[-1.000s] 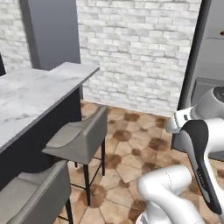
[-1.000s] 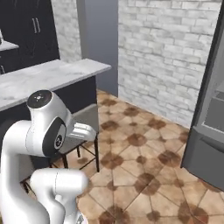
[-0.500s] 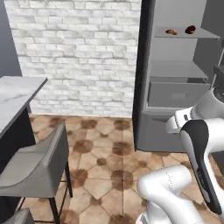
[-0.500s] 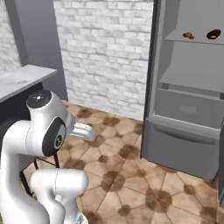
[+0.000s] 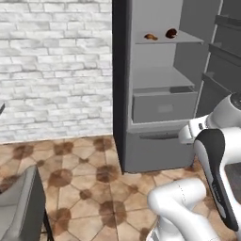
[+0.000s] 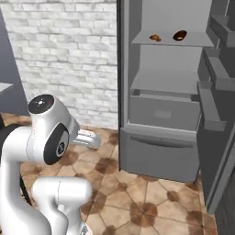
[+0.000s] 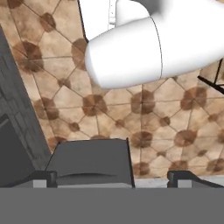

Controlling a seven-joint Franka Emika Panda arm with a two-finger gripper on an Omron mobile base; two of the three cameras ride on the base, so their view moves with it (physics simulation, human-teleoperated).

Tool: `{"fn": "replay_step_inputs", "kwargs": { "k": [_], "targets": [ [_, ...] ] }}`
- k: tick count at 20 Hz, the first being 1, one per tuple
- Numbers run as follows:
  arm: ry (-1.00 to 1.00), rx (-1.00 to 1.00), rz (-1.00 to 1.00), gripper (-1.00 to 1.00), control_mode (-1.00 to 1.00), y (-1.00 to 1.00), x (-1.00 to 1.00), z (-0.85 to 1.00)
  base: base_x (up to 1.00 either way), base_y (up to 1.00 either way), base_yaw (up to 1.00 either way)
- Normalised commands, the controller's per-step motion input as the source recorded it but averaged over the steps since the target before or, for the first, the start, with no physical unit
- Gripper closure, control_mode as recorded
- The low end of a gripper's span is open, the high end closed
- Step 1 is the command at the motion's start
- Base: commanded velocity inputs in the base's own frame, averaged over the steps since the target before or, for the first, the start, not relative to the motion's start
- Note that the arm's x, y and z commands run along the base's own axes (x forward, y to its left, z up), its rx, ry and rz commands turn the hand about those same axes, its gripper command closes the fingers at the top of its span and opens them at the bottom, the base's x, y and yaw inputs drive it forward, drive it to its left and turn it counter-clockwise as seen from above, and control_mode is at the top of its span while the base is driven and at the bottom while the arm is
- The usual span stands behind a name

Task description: Gather the squashs from the fridge and place them on a tray on the dining counter. Then gather the chicken drumstick and steak from the fridge and place them on the other tray.

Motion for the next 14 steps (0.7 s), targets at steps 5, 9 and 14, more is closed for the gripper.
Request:
{"fn": "replay_step_inputs", "kwargs": {
  "k": [5, 9, 14],
  "targets": [
    [0.0, 0.0, 0.0, -1.0, 1.0, 0.0, 0.0, 0.0, 0.66, 0.0, -0.34],
    [0.0, 0.0, 0.0, -1.0, 1.0, 0.0, 0.0, 0.0, 0.65, 0.08, -0.31],
    [0.0, 0.0, 0.0, -1.0, 1.0, 0.0, 0.0, 0.0, 0.64, 0.25, -0.26]
  ]
}}
